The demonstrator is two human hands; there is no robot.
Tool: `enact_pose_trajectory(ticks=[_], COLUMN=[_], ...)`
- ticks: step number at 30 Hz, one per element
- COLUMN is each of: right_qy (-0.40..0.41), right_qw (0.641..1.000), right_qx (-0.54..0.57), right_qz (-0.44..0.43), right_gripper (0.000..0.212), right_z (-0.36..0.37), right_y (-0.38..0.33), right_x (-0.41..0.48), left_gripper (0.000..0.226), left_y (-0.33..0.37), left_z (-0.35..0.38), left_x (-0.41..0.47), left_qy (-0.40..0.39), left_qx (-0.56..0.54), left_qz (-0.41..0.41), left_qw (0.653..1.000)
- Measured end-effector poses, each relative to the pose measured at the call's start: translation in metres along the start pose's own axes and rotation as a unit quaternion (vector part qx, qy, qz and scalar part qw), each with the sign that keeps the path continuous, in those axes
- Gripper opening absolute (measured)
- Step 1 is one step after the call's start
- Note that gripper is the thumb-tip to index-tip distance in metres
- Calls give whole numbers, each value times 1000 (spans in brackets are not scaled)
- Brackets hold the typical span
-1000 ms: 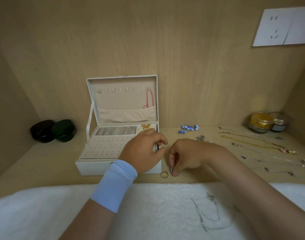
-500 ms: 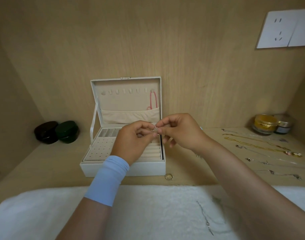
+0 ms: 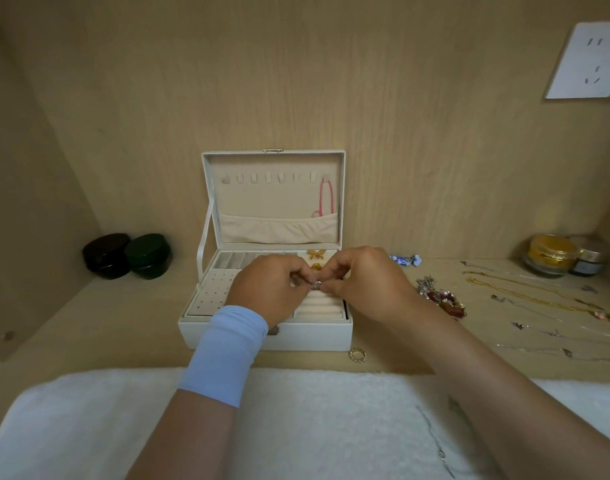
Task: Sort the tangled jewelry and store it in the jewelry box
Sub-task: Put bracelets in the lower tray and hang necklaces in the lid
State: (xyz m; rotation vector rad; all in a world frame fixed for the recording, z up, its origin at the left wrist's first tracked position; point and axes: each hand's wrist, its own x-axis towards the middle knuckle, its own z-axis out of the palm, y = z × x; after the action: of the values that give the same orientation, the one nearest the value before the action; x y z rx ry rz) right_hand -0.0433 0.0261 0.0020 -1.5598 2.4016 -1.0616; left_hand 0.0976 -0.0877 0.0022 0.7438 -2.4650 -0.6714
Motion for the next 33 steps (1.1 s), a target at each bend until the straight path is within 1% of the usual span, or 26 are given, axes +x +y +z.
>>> enact_pose_trajectory(ticks=[2,4,7,12,14,16,17,19,21,22,24,26,29,33], right_qy=[7,-3,-15,-55,-45,-42,-62,-154,-250,-272,-285,-285,-293,-283], right_qw=[1000,999,997,996,997,997,996,982,960,953,946,943,945,952], right_qx=[-15,-40,-70,-45,-40,-52,-69,-101,-112,-119,-149,-169,-138,-108], right_qz=[-3,-11,-37,-60,-58,-30,-10,32,55,55,48,39,35,54], right_gripper=[5,1,4,8,9,11,12,11,7,13,27,31,24,12], right_z=[1,1,-1,-4,-13,-32,-42,-57,-55,-48,-33,-24,-22,-35], right_y=[-1,-2,-2,5,6,6,6,5,2,1,2,6,14,24], right_x=[-1,-1,-3,-4,-6,-11,-15,-23,-31,-33,-33,-32,-30,-27], left_gripper=[10,8,13,11,11,11,11,13,13,12,12,14,17,15], left_y=[0,0,1,6,6,6,6,12,20,24,30,30,28,24], left_z=[-1,-2,-4,-2,-1,0,1,6,13,16,24,31,35,34], left_x=[0,0,0,-4,-4,-4,-5,-7,-8,-8,-11,-13,-14,-12], left_qy=[-9,-20,-32,-25,-23,-14,-4,20,36,36,20,11,8,2], left_qx=[22,41,63,78,75,91,103,109,82,64,42,50,56,19], left_qz=[1,8,26,31,27,37,47,71,102,118,139,144,142,134], left_qw=[1000,999,997,996,997,995,994,991,991,990,989,988,988,991])
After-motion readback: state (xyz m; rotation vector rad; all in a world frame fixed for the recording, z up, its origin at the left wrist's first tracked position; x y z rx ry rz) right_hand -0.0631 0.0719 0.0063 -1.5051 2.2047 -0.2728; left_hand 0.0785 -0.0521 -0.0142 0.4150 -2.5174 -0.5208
